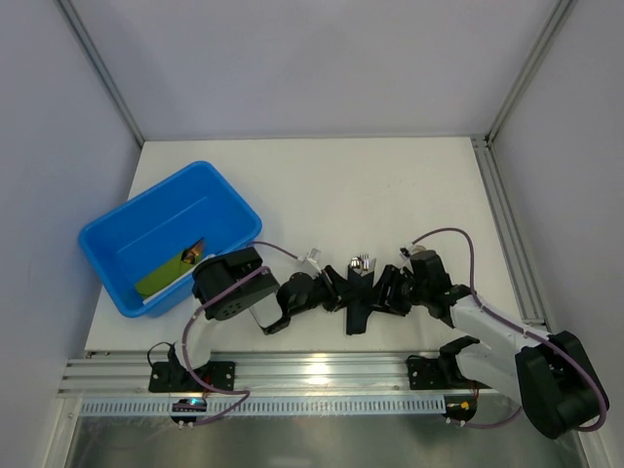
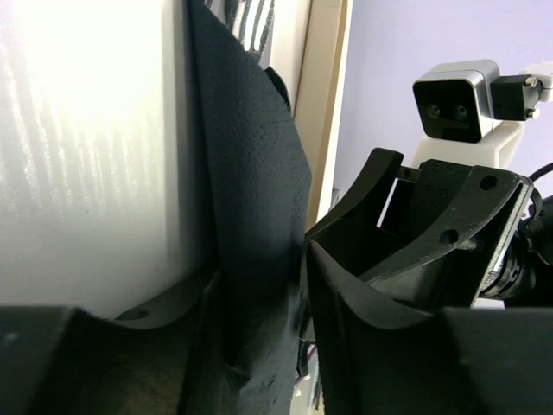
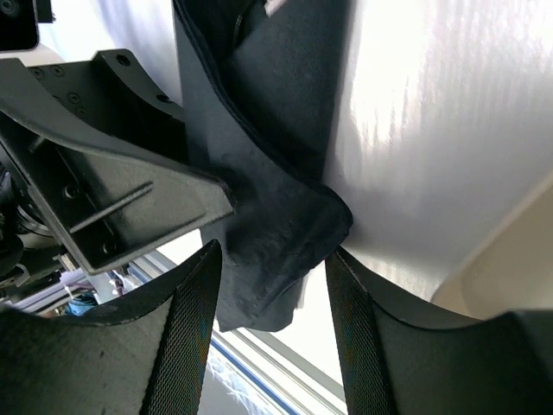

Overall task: Place the utensils on the paper napkin and roll it up
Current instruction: Roll the napkin at the center of the board.

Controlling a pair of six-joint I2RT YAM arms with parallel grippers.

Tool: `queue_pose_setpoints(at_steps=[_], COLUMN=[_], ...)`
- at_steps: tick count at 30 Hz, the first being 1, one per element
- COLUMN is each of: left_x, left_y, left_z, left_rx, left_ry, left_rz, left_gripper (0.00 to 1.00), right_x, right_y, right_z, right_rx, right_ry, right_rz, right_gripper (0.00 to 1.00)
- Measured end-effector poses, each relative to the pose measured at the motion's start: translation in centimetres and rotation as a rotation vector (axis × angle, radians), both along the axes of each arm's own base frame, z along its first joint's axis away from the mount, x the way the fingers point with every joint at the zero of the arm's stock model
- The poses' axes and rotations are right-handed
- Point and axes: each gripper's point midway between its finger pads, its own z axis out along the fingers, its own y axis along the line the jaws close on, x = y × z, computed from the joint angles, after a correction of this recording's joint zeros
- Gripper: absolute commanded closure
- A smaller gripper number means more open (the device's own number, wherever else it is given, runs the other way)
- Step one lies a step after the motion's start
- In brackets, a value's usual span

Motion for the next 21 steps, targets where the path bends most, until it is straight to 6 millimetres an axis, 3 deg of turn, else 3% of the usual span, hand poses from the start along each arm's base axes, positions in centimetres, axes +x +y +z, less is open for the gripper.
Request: queue_pose_setpoints(at_steps=[10,15,21], left_x=[0.2,0.3,-0.1], left_y=[0.7,1.7,3.2], left_z=[0.9,1.5,1.9], left_rx=[0.02,0.074,0.126], left_ry=[-0.008,-0.034,-0.053], left_rz=[0.024,0.046,0.069], left_gripper=[0.41,0.26,0.24], right_x=[1.4,1.6,1.7], right_y=[0.5,0.7,0.8], right_z=[1.7,2.2,2.4], right_rx=[-0.001,-0.002,-0.001], right_ry=[-0.06,-0.068,-0.074], right_rz=[0.035,0.054,0.063], right_gripper=[0.45,0.45,0.45])
